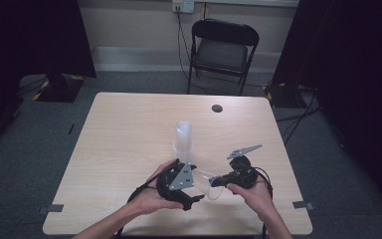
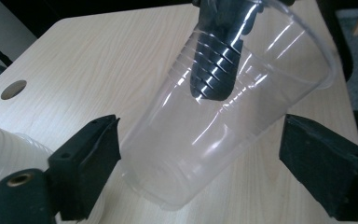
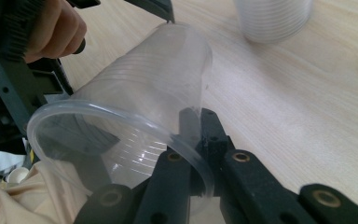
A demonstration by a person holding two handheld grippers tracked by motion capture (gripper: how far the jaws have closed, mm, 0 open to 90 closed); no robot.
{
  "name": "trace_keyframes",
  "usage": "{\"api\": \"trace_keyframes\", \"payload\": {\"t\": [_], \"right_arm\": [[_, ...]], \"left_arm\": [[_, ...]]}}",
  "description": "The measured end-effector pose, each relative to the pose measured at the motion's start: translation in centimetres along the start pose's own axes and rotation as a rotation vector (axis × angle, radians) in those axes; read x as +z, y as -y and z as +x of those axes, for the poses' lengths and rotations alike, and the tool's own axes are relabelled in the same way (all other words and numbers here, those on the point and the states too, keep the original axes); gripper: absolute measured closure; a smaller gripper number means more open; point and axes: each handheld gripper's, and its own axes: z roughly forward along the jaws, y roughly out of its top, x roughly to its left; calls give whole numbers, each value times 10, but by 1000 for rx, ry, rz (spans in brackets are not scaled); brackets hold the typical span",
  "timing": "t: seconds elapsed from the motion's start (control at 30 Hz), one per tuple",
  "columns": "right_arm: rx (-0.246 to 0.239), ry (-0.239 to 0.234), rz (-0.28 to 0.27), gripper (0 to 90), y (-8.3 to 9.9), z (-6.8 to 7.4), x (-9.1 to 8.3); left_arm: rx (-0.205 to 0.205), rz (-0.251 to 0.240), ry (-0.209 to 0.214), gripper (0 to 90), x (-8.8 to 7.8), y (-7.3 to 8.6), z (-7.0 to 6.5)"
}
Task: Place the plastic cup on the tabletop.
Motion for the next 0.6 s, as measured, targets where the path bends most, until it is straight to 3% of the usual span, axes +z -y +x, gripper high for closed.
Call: {"api": "trace_keyframes", "payload": {"t": [0.2,0.47,0.57,0.6], "right_arm": [[2,6,11,900,0,1,4],[-4,10,11,900,-3,5,8],[4,13,8,900,-1,4,12],[12,12,12,899,-1,4,12]], "left_arm": [[25,33,-10,151,5,4,-1],[33,52,4,194,10,6,-3],[55,80,17,219,10,6,-5],[53,66,19,230,11,6,-7]]}}
